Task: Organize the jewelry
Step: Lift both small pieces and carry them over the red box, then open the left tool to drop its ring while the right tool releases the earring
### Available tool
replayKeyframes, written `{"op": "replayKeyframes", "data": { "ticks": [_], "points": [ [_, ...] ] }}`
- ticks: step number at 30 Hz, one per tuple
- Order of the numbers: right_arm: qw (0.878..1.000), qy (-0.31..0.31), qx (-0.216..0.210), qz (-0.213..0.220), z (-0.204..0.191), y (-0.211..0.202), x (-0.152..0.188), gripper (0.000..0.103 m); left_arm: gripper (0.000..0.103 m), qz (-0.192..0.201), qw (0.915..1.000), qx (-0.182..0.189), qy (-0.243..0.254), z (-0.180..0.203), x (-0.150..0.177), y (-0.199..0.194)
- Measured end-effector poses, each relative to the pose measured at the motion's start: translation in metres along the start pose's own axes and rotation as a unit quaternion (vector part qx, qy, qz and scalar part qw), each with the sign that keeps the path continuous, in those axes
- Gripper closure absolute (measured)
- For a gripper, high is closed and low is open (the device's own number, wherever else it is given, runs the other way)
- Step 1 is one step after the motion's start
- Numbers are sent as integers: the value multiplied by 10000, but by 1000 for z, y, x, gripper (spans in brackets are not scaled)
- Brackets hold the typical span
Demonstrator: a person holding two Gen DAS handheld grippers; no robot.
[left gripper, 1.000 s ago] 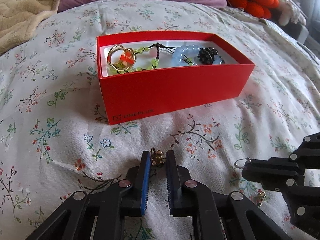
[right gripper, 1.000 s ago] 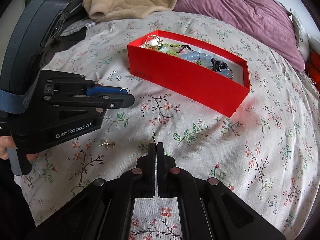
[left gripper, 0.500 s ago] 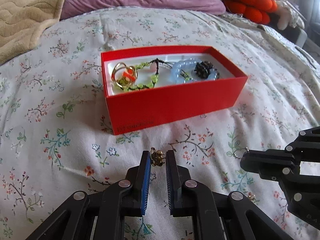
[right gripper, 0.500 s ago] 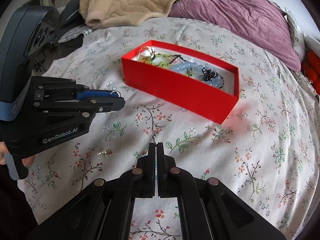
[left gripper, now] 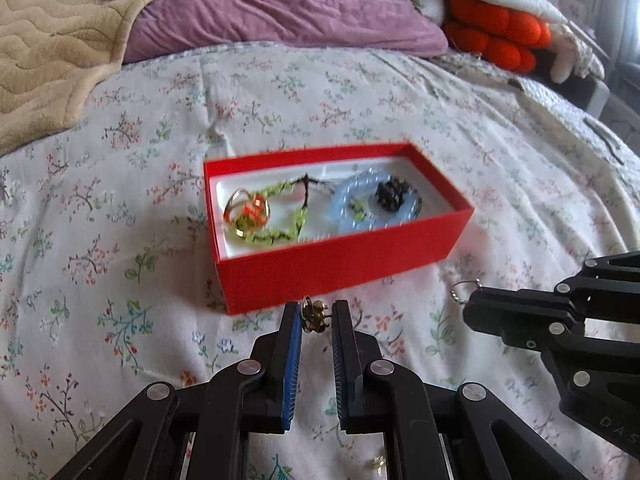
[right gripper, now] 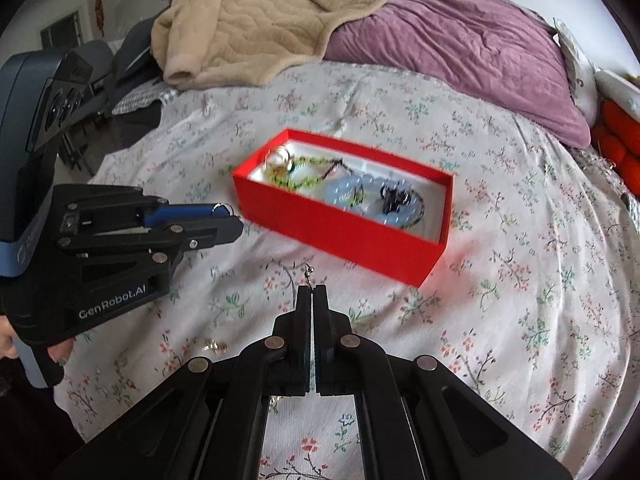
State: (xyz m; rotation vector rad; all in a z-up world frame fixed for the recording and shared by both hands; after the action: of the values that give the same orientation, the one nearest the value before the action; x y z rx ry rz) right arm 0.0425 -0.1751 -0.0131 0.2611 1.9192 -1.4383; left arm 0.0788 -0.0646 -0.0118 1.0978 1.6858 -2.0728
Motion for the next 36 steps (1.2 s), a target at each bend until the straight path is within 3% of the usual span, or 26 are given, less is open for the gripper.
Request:
{"op": "replayKeyframes", "data": {
  "ticks": [17, 28, 36],
  "points": [
    [9984, 385, 30, 404, 22, -22, -44, 103, 94, 143, 9986, 100, -504, -7, -45, -2],
    [9955, 856, -326, 222, 38, 5, -67, 102, 93, 54, 9973, 319, -652, -5, -55, 36],
    [9949, 957, -319, -73, 49, 31, -65, 102, 93, -109, 9975, 325, -617, -7, -53, 54]
  ]
}}
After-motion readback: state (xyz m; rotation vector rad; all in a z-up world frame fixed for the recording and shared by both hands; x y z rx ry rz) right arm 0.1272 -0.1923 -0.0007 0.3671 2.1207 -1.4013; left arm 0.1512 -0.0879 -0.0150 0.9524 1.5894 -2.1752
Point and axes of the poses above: each gripper's, at about its wrist camera, not at the fingertips, and y roughly the way its jaws point, z to its right, x to its underside, the point moved 4 cm from there along y, roughly the way its jaws point, and after that the axes turned 4 degrees about -x, right-handed, at the moved point
